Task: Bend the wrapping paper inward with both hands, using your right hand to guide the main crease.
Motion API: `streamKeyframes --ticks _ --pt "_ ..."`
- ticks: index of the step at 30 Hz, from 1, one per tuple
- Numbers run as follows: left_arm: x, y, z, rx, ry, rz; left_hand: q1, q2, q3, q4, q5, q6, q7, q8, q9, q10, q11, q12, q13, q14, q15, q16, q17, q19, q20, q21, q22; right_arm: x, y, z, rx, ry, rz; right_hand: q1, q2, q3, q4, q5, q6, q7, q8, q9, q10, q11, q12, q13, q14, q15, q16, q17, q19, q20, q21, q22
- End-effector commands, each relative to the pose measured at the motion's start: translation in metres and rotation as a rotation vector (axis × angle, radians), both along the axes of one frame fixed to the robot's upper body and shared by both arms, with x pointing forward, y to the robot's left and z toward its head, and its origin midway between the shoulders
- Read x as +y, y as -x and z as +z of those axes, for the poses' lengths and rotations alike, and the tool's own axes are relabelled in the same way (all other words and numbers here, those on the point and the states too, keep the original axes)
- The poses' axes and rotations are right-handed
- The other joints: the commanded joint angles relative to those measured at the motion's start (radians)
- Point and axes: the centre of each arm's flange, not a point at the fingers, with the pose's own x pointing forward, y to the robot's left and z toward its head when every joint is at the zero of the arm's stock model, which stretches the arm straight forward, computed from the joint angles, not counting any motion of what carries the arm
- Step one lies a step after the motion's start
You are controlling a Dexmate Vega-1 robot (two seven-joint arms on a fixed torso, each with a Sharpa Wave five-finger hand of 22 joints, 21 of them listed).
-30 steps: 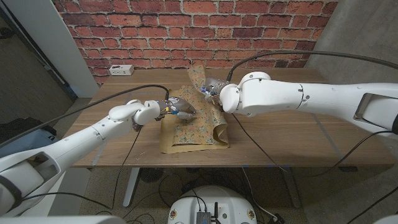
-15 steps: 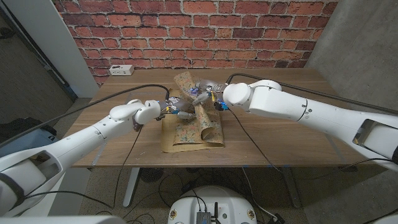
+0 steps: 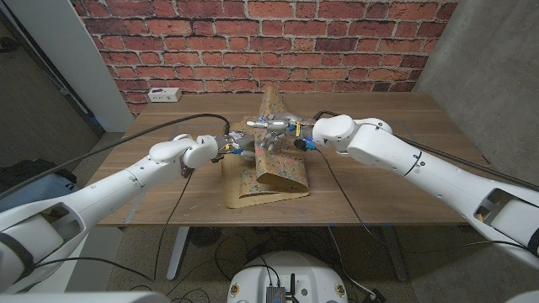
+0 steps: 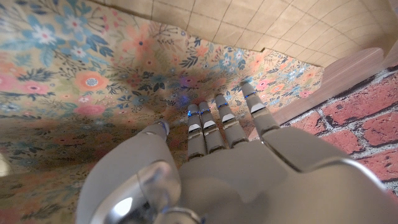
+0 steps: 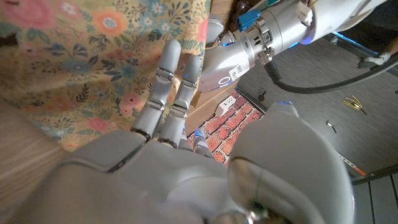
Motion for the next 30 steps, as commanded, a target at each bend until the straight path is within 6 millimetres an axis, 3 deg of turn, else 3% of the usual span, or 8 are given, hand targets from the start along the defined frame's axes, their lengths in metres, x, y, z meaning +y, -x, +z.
streamKeyframes --ticks 1,4,6,8,17,23,26,30 --pt "-0.002 0.004 0.002 -0.014 -0.007 -0.001 -0.008 0.0 0.01 -0.002 -0.003 0.01 -0.004 0.008 0.075 0.001 -0.002 0.003 0.001 -0.004 -0.028 0.0 0.002 -0.002 -0.001 -0.005 0.003 -0.032 -0.021 -0.025 0.21 -0.356 -0.022 -0.004 0.014 0.007 -0.027 0.011 -0.086 -0.123 -0.005 -0.019 0.046 0.0 0.007 0.0 0.054 0.0 0.062 0.03 0.048 -0.033 0.049 0.028" --pt "-0.002 0.006 0.001 -0.016 -0.008 -0.002 -0.01 0.0 0.011 -0.002 -0.003 0.011 -0.005 0.008 0.075 0.002 -0.002 0.003 0.001 -0.004 -0.029 0.0 0.002 -0.003 0.0 -0.005 0.003 -0.038 -0.018 -0.031 0.218 -0.474 -0.163 0.092 0.09 0.08 -0.095 0.011 -0.051 -0.183 0.027 -0.042 0.148 -0.008 0.033 0.004 0.068 -0.035 0.123 0.06 0.049 -0.075 0.103 0.065" --pt "-0.002 0.006 0.001 -0.016 -0.008 -0.003 -0.01 -0.001 0.012 -0.002 -0.003 0.011 -0.005 0.009 0.075 0.001 0.0 0.002 0.001 -0.005 -0.029 0.0 0.001 -0.002 -0.001 -0.005 0.003 -0.043 -0.016 -0.033 0.175 -0.499 -0.293 0.186 0.142 0.172 -0.161 0.032 0.056 -0.148 0.052 -0.051 0.3 -0.008 0.079 0.013 0.118 -0.049 0.176 0.057 0.083 -0.094 0.15 0.064" --pt "-0.002 0.007 0.001 -0.017 -0.01 -0.003 -0.011 -0.002 0.013 -0.002 -0.004 0.011 -0.006 0.009 0.075 0.003 0.0 0.003 0.001 -0.005 -0.03 0.0 0.001 -0.002 -0.001 -0.005 0.003 -0.048 -0.013 -0.033 0.131 -0.474 -0.415 0.223 0.149 0.228 -0.183 0.045 0.112 -0.131 0.059 -0.053 0.404 -0.012 0.114 0.02 0.146 -0.057 0.195 0.045 0.094 -0.095 0.184 0.077" --pt "-0.005 0.011 0.002 -0.026 -0.013 -0.007 -0.017 -0.007 0.016 -0.003 -0.004 0.011 -0.006 0.009 0.075 0.003 -0.003 0.002 0.001 -0.004 -0.029 0.0 0.001 -0.001 -0.003 -0.006 0.003 -0.053 -0.001 -0.034 -0.047 -0.45 -0.632 0.155 0.095 0.213 -0.167 0.029 0.146 -0.013 0.046 -0.052 0.481 0.0 0.138 0.037 0.16 -0.037 0.226 0.035 0.102 -0.078 0.245 0.118" --pt "-0.005 0.012 0.001 -0.028 -0.012 -0.002 -0.019 -0.009 0.018 -0.003 -0.005 0.011 -0.006 0.01 0.075 0.003 -0.002 0.002 0.001 -0.003 -0.029 0.001 0.001 0.0 -0.004 -0.006 0.002 -0.057 -0.004 -0.042 -0.139 -0.601 -0.598 0.138 0.139 0.296 -0.174 0.027 0.499 0.068 0.102 -0.045 0.606 -0.058 0.193 0.081 -0.027 -0.013 0.205 -0.016 -0.108 -0.026 0.194 0.039" --pt "-0.005 0.013 0.0 -0.028 -0.012 -0.001 -0.021 -0.01 0.019 -0.004 -0.005 0.01 -0.006 0.009 0.075 0.002 -0.003 0.001 0.001 -0.003 -0.028 0.001 0.0 0.0 -0.003 -0.006 0.002 -0.057 -0.004 -0.042 -0.172 -0.618 -0.594 0.086 0.121 0.325 -0.148 0.03 0.55 0.078 0.076 -0.045 0.614 -0.055 0.212 0.1 -0.15 0.04 0.1 -0.104 -0.215 0.041 0.108 -0.065" --pt "-0.006 0.015 0.001 -0.036 -0.01 -0.004 -0.024 -0.011 0.02 -0.004 -0.005 0.011 -0.008 0.01 0.075 0.004 -0.004 0.002 0.001 -0.002 -0.028 0.001 0.0 0.0 -0.003 -0.006 0.002 -0.058 -0.005 -0.041 -0.169 -0.574 -0.587 0.064 0.097 0.367 -0.169 0.039 0.527 0.063 0.031 -0.044 0.48 -0.056 0.158 0.074 -0.316 0.059 -0.084 -0.233 -0.365 0.105 -0.014 -0.082"
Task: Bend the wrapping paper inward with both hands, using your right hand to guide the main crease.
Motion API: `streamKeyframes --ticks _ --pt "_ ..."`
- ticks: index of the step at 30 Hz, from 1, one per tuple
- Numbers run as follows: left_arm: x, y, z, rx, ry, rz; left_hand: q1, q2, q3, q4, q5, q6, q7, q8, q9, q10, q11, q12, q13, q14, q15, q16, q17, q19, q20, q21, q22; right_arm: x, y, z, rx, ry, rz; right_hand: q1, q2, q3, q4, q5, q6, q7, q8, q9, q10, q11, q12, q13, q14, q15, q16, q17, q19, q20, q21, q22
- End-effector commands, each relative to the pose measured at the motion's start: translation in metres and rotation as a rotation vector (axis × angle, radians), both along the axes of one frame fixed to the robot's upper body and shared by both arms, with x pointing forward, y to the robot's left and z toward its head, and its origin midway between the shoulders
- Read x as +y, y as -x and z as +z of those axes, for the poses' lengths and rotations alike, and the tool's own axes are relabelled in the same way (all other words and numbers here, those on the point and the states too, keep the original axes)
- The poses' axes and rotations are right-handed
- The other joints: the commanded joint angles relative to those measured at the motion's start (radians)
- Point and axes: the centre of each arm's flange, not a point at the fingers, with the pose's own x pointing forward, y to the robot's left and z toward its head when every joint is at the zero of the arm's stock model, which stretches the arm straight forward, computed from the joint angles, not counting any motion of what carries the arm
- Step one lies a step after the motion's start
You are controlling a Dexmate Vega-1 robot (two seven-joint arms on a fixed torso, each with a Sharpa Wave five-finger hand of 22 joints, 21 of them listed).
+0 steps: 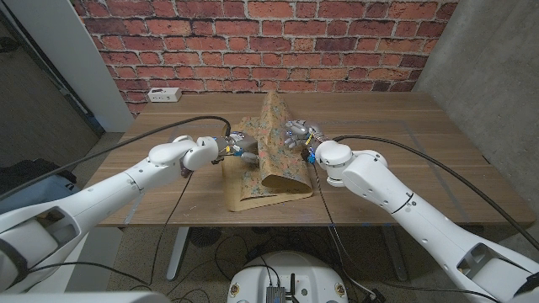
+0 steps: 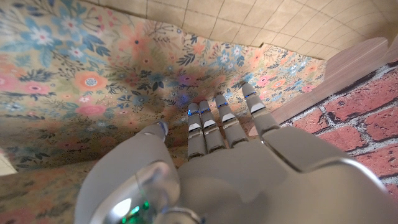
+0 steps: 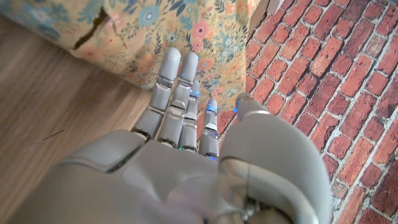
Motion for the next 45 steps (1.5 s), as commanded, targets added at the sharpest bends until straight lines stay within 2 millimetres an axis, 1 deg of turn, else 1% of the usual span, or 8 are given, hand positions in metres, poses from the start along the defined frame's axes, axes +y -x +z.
streamKeyframes --ticks 1,13,20,28,33,36,41,45 --pt "-0.002 0.005 0.003 -0.021 0.003 -0.002 -0.011 0.002 0.008 0.0 -0.001 0.014 -0.003 0.007 0.074 0.006 -0.005 0.001 0.002 -0.002 -0.028 0.001 0.0 0.0 -0.004 -0.003 0.002 -0.011 0.001 -0.005 -0.106 -0.04 -0.086 -0.033 -0.013 0.043 -0.012 0.008 -0.035 -0.017 -0.04 0.005 -0.119 -0.008 -0.055 -0.024 -0.139 0.016 -0.159 -0.115 -0.13 0.048 -0.118 -0.015" --pt "0.002 0.027 0.018 -0.152 0.086 -0.047 0.001 -0.027 0.018 -0.035 -0.004 0.052 -0.004 0.02 0.073 0.031 0.0 0.008 0.001 0.025 -0.027 0.007 -0.003 0.019 -0.003 0.0 -0.001 -0.01 -0.02 -0.002 -0.005 0.187 0.094 -0.227 -0.034 0.002 0.055 -0.019 -0.162 -0.036 -0.059 0.001 -0.288 -0.01 -0.179 -0.072 -0.361 0.046 -0.312 -0.217 -0.324 0.038 -0.318 -0.013" --pt "0.016 0.052 0.032 -0.321 0.224 -0.088 0.071 -0.054 0.057 -0.135 -0.003 0.113 -0.006 0.029 0.073 0.107 0.002 0.027 0.002 0.087 -0.026 0.015 -0.002 0.035 -0.002 -0.001 -0.001 -0.002 -0.028 -0.002 0.018 0.267 0.18 -0.305 -0.036 -0.023 0.086 -0.038 -0.219 -0.06 -0.058 -0.001 -0.352 -0.02 -0.213 -0.082 -0.431 0.021 -0.35 -0.241 -0.361 0.009 -0.377 -0.013" --pt "0.028 0.072 0.034 -0.528 0.338 -0.112 0.1 -0.022 0.104 -0.181 0.002 0.203 0.006 0.053 0.085 0.176 0.009 0.046 0.016 0.17 -0.036 0.031 0.007 0.056 -0.007 0.009 0.006 0.0 -0.028 -0.001 -0.001 0.274 0.187 -0.327 -0.011 -0.019 0.101 -0.037 -0.225 -0.067 -0.053 -0.001 -0.348 -0.027 -0.211 -0.085 -0.433 0.018 -0.352 -0.249 -0.357 -0.01 -0.392 -0.013" --pt "0.037 0.08 0.029 -0.634 0.473 -0.193 0.116 0.012 0.123 -0.223 0.004 0.362 0.053 0.181 0.148 0.374 0.027 0.143 0.083 0.366 -0.029 0.147 0.1 0.138 -0.062 0.061 0.025 0.001 -0.028 -0.002 -0.001 0.271 0.211 -0.335 -0.007 -0.017 0.104 -0.037 -0.222 -0.066 -0.049 -0.002 -0.339 -0.03 -0.208 -0.087 -0.415 0.011 -0.348 -0.257 -0.337 -0.023 -0.397 -0.013" --pt "0.044 0.085 0.026 -0.707 0.577 -0.264 0.194 0.017 0.116 -0.281 0.002 0.393 0.067 0.342 0.304 0.479 0.056 0.3 0.259 0.501 0.002 0.37 0.351 0.204 -0.057 0.173 0.109 0.002 -0.029 -0.003 -0.002 0.265 0.229 -0.338 -0.005 -0.016 0.105 -0.037 -0.223 -0.066 -0.049 -0.002 -0.336 -0.033 -0.207 -0.088 -0.408 0.011 -0.346 -0.26 -0.329 -0.027 -0.398 -0.013" --pt "0.054 0.097 0.021 -0.843 0.752 -0.382 0.251 0.026 0.102 -0.266 0.004 0.408 0.081 0.596 0.626 0.508 0.047 0.554 0.627 0.51 -0.004 0.662 0.723 0.241 -0.071 0.364 0.244 0.005 -0.031 -0.003 -0.011 0.274 0.238 -0.345 0.003 -0.012 0.11 -0.036 -0.226 -0.069 -0.048 -0.002 -0.337 -0.035 -0.208 -0.089 -0.404 -0.001 -0.347 -0.265 -0.313 -0.038 -0.401 -0.012" --pt "0.06 0.104 0.02 -0.894 0.877 -0.463 0.224 0.02 0.093 -0.239 -0.001 0.405 0.057 0.662 0.716 0.543 0.034 0.682 0.803 0.551 -0.023 0.758 0.829 0.255 -0.079 0.457 0.302 0.008 -0.031 -0.001 -0.022 0.278 0.243 -0.35 0.008 -0.01 0.114 -0.035 -0.228 -0.07 -0.048 -0.002 -0.339 -0.034 -0.21 -0.09 -0.407 -0.004 -0.349 -0.268 -0.309 -0.048 -0.405 -0.013"
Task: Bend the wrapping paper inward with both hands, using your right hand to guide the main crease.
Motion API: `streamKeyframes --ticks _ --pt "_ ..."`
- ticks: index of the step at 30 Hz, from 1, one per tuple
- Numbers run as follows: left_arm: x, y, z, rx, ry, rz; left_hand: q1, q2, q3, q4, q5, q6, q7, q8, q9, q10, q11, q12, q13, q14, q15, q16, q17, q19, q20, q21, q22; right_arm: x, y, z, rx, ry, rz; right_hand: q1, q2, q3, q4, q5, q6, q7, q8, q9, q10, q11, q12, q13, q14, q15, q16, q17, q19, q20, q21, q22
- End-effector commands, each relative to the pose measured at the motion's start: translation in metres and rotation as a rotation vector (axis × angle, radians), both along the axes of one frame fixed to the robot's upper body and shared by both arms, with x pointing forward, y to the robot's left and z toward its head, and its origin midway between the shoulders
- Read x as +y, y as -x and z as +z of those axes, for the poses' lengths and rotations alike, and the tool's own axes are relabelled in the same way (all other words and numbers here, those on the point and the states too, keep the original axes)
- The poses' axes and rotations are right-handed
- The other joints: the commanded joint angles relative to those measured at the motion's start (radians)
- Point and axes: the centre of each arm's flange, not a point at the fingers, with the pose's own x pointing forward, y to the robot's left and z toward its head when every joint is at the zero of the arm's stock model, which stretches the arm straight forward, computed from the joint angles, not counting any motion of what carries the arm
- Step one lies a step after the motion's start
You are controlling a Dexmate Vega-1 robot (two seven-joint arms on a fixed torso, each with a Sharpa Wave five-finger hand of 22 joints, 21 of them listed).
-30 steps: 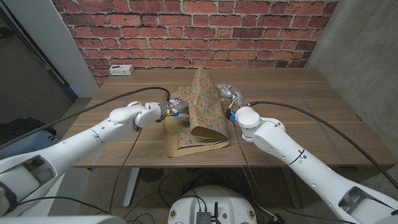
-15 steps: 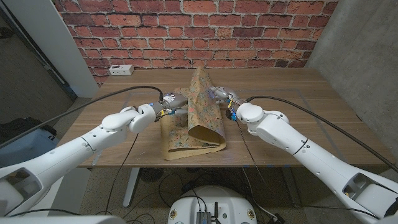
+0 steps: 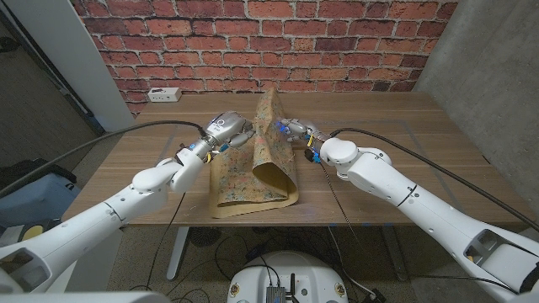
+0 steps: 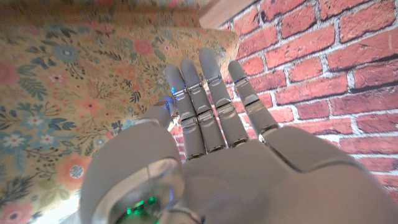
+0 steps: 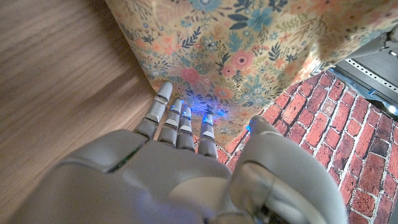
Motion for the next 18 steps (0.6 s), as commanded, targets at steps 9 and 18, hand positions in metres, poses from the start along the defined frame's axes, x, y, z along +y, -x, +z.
streamKeyframes --ticks 9,18 --pt "0.036 0.041 -0.002 -0.359 0.537 -0.439 -0.163 -0.077 -0.064 0.068 -0.004 -0.086 -0.034 0.007 0.017 -0.008 -0.016 0.177 0.302 0.06 -0.044 0.088 0.131 0.02 -0.027 0.172 0.099 0.011 -0.002 0.003 -0.019 0.014 0.065 -0.023 -0.007 -0.001 0.015 0.002 -0.008 0.002 0.006 0.0 0.003 0.005 0.002 -0.002 0.005 0.0 0.002 -0.004 0.013 0.0 -0.011 0.003" --pt "0.041 0.036 -0.002 -0.278 0.607 -0.471 -0.249 -0.085 -0.072 0.065 0.01 -0.193 -0.004 -0.105 -0.097 -0.093 -0.006 0.025 0.113 -0.039 -0.014 -0.055 0.014 -0.073 -0.002 0.19 0.093 0.021 -0.002 0.002 -0.033 0.108 0.105 -0.062 -0.001 -0.004 0.034 0.009 -0.011 -0.011 0.008 -0.002 -0.029 -0.02 -0.011 -0.007 -0.047 -0.023 -0.024 -0.025 -0.005 -0.029 -0.055 0.003"
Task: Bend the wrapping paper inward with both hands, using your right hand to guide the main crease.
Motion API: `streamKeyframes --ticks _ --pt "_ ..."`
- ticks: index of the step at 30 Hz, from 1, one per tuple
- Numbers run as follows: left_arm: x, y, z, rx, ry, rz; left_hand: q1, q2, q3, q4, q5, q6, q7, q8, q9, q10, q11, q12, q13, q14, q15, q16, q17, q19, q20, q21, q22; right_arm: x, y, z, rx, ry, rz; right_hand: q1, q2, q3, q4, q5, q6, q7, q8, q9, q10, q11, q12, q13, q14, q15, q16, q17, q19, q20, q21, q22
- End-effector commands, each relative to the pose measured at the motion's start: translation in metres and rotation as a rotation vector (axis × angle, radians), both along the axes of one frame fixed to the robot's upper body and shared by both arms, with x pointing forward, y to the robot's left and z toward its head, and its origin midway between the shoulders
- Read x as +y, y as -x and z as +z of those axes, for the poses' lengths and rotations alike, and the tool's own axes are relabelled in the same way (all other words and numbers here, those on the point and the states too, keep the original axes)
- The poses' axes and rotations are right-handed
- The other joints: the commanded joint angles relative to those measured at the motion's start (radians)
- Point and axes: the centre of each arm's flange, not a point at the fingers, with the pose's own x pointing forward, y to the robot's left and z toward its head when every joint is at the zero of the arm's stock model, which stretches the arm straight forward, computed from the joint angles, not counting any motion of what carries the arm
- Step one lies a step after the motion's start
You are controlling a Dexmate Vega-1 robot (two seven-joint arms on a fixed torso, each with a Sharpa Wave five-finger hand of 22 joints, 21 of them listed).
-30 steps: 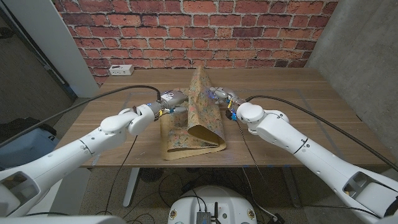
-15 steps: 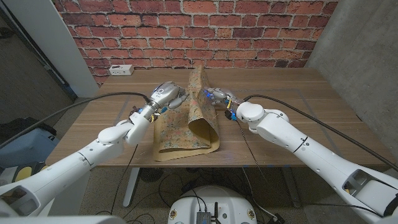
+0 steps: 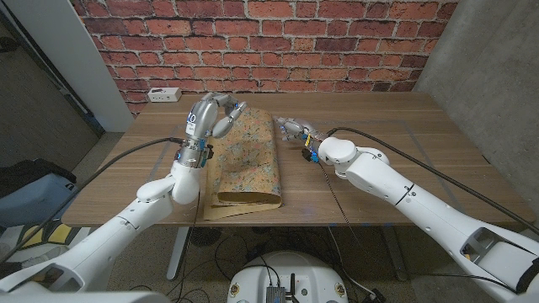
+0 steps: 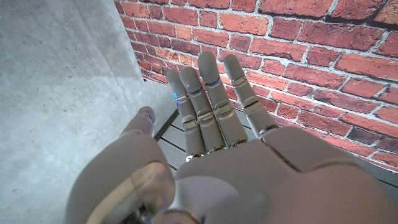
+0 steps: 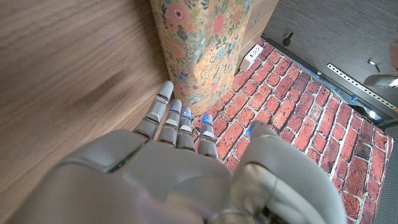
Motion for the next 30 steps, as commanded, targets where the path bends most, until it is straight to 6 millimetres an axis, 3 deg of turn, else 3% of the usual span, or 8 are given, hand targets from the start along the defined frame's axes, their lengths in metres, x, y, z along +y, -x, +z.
streamKeyframes --ticks 1,10,14,16,19,22,28,30 --pt "0.016 0.005 -0.003 0.005 0.168 -0.147 -0.023 0.004 0.005 -0.01 0.009 -0.023 0.009 -0.045 -0.05 -0.044 0.01 -0.064 -0.079 -0.035 0.015 -0.071 -0.07 -0.037 0.012 0.009 -0.012 0.013 -0.001 0.0 -0.025 0.109 0.044 -0.016 0.017 0.015 0.01 0.011 -0.01 -0.02 0.003 -0.003 -0.032 -0.026 -0.013 -0.004 -0.053 -0.029 -0.024 -0.017 -0.024 -0.039 -0.037 0.003" --pt "0.017 0.001 -0.007 0.04 0.172 -0.133 -0.041 0.007 0.022 -0.023 0.008 -0.057 -0.018 -0.103 -0.108 -0.07 0.009 -0.105 -0.137 -0.056 0.025 -0.132 -0.135 -0.059 0.023 0.003 -0.038 0.031 0.005 0.0 -0.082 0.262 0.023 0.003 0.037 0.054 -0.001 0.017 -0.044 -0.042 -0.005 -0.005 -0.062 -0.051 -0.017 -0.008 -0.079 -0.049 -0.034 -0.04 -0.036 -0.07 -0.073 0.003" --pt "0.022 -0.005 -0.008 0.108 0.167 -0.089 -0.068 0.008 0.037 -0.028 0.005 -0.115 -0.02 -0.172 -0.164 -0.103 0.021 -0.152 -0.204 -0.057 0.04 -0.198 -0.22 -0.068 0.028 -0.001 -0.068 0.043 0.009 0.001 -0.13 0.365 0.003 0.036 0.051 0.104 -0.017 0.019 -0.067 -0.055 -0.006 -0.006 -0.08 -0.066 -0.018 -0.01 -0.097 -0.069 -0.035 -0.055 -0.048 -0.093 -0.102 0.003" --pt "0.025 -0.007 -0.008 0.144 0.15 -0.068 -0.096 0.01 0.06 -0.031 -0.001 -0.157 -0.031 -0.235 -0.214 -0.167 0.019 -0.205 -0.271 -0.081 0.044 -0.28 -0.31 -0.087 0.039 -0.012 -0.101 0.049 0.011 0.002 -0.159 0.414 -0.024 0.039 0.048 0.118 -0.017 0.016 -0.077 -0.064 -0.005 -0.007 -0.093 -0.074 -0.019 -0.011 -0.124 -0.071 -0.039 -0.058 -0.085 -0.09 -0.128 0.003" --pt "0.027 -0.008 -0.005 0.178 0.125 -0.031 -0.132 0.008 0.098 -0.042 -0.006 -0.192 -0.052 -0.313 -0.284 -0.236 0.034 -0.269 -0.362 -0.14 0.047 -0.405 -0.427 -0.138 0.047 -0.041 -0.159 0.055 0.012 0.004 -0.207 0.463 -0.057 0.041 0.037 0.123 -0.023 0.012 -0.084 -0.072 -0.005 -0.007 -0.107 -0.081 -0.02 -0.011 -0.155 -0.062 -0.045 -0.063 -0.124 -0.081 -0.153 0.003" --pt "0.029 -0.01 -0.005 0.188 0.127 -0.04 -0.153 0.006 0.121 -0.049 -0.004 -0.223 -0.063 -0.357 -0.324 -0.306 0.032 -0.326 -0.416 -0.203 0.044 -0.487 -0.491 -0.177 0.053 -0.064 -0.199 0.062 0.012 0.009 -0.275 0.51 -0.112 0.056 0.034 0.133 -0.041 0.008 -0.085 -0.08 -0.001 -0.007 -0.119 -0.094 -0.019 -0.012 -0.189 -0.078 -0.049 -0.075 -0.163 -0.102 -0.184 0.004" --pt "0.03 -0.01 -0.008 0.185 0.133 -0.053 -0.163 0.008 0.13 -0.05 -0.003 -0.231 -0.063 -0.373 -0.34 -0.321 0.028 -0.349 -0.438 -0.216 0.044 -0.509 -0.516 -0.19 0.057 -0.073 -0.216 0.075 0.008 0.019 -0.401 0.597 -0.205 0.082 0.04 0.158 -0.069 0.002 -0.047 -0.099 0.014 -0.008 -0.117 -0.104 -0.011 -0.014 -0.249 -0.127 -0.053 -0.096 -0.221 -0.119 -0.234 0.005" --pt "0.03 -0.01 -0.009 0.184 0.135 -0.059 -0.165 0.008 0.132 -0.05 -0.003 -0.232 -0.064 -0.376 -0.343 -0.319 0.026 -0.352 -0.442 -0.217 0.045 -0.513 -0.521 -0.192 0.057 -0.075 -0.22 0.079 0.004 0.022 -0.416 0.617 -0.221 0.088 0.041 0.165 -0.076 0.001 -0.027 -0.104 0.018 -0.008 -0.112 -0.12 -0.008 -0.015 -0.272 -0.143 -0.054 -0.104 -0.243 -0.125 -0.252 0.005"
